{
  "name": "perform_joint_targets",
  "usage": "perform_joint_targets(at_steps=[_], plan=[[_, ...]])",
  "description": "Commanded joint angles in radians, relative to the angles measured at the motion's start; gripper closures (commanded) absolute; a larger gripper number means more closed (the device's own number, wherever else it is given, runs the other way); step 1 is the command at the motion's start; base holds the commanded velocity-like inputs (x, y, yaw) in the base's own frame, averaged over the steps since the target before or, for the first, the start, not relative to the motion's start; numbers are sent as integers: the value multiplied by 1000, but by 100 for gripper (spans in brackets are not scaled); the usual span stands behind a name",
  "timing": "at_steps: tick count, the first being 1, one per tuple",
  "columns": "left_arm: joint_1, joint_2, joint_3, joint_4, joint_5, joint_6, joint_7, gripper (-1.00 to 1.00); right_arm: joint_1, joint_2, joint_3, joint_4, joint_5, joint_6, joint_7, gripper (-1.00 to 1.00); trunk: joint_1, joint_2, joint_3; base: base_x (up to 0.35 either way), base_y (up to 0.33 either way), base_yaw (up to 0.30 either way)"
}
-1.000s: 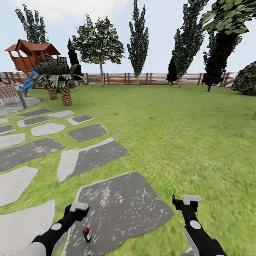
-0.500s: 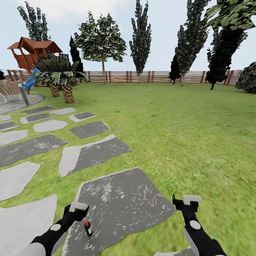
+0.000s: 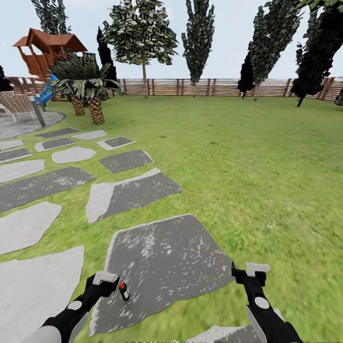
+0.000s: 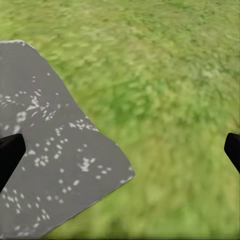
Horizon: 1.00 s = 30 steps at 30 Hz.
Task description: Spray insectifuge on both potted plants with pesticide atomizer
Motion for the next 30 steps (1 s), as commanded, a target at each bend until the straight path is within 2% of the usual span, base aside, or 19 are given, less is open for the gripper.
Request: perform_joint_targets(at_steps=[1,7,22,30], plan=[[-1,-1,8,1,-9,-4,-2,-100,0,0,0,0,3,-2,-3,-100,0,-1,-6,0,0,110],[-1,-6,7,0,-10,-4,5,-100,0,0,0,1,3,-2,-3,-100,3,-2,-37,0,0,69],[4,-12,7,-6,-16,-4,6,-100,0,0,1,2,4,-2,-3,-100,10,-6,-97,0,0,1],[4,-12,7,-7,-15,-4,6,-100,0,0,1,2,4,-2,-3,-100,13,-7,-139,0,0,0]])
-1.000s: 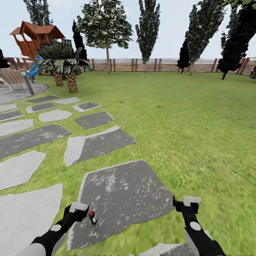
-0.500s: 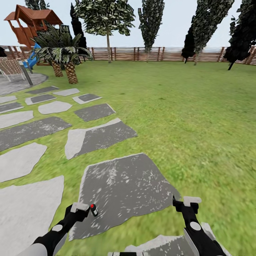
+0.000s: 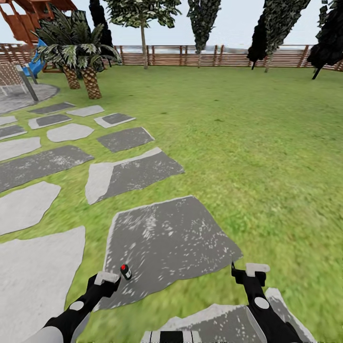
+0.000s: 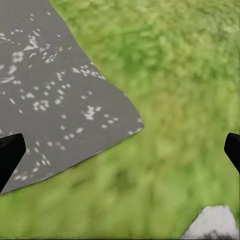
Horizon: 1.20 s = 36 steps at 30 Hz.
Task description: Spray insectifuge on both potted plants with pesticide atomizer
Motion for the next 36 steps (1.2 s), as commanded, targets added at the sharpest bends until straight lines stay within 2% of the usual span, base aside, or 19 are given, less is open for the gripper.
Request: perform_joint_targets(at_steps=[1,24,36], plan=[[-1,0,8,1,-8,-3,-4,-100,0,0,0,1,3,-2,-3,-100,0,-1,-6,0,0,0],[0,0,9,3,-5,-3,-2,-100,0,0,0,0,2,-4,-3,-100,11,-6,-132,0,0,0],[0,-1,9,1,-2,-3,0,-100,0,0,2,0,4,-3,1,-100,11,-6,-137,31,-9,0]])
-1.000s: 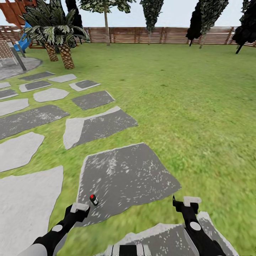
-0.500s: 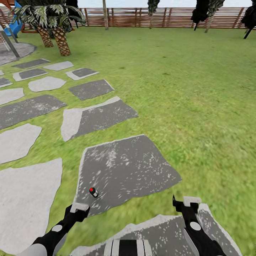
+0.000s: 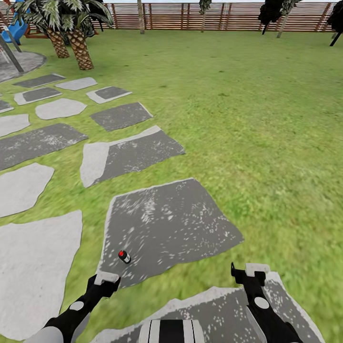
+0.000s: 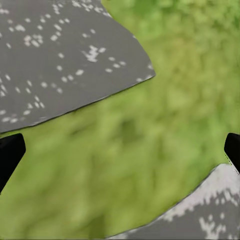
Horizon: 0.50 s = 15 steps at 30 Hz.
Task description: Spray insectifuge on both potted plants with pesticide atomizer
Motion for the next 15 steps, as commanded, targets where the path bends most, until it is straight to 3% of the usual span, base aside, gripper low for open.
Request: perform_joint_targets(at_steps=[1,4,12,15], plan=[[0,0,8,0,-9,-3,-4,-100,0,0,0,1,3,-2,-3,-100,0,0,-1,231,-87,0],[0,0,8,0,-8,-3,-4,-100,0,0,1,0,3,-2,-2,-100,0,0,-1,179,-55,0],[0,1,8,0,-8,-3,-4,-100,0,0,1,0,3,-2,-2,-100,0,0,-1,27,-6,0],[0,1,8,0,-8,-3,-4,-100,0,0,1,0,3,-2,-2,-100,0,0,-1,211,-46,0]])
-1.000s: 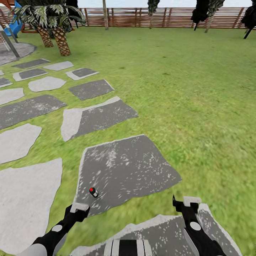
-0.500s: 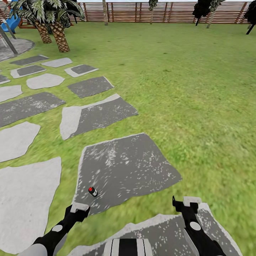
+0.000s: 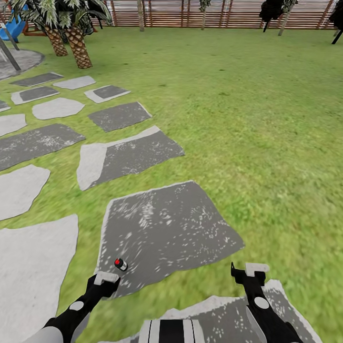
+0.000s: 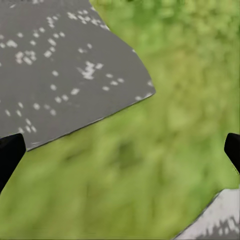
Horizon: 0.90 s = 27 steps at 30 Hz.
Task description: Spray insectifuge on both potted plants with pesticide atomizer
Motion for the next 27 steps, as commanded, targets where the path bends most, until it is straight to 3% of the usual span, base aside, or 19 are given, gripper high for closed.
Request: perform_joint_targets(at_steps=[1,27], plan=[[-1,0,8,1,-9,-3,-4,-100,0,0,0,1,3,-2,-3,-100,0,0,-1,222,-51,0],[0,0,8,1,-8,-3,-4,-100,0,0,2,1,3,-2,-3,-100,0,0,-1,81,-49,0]])
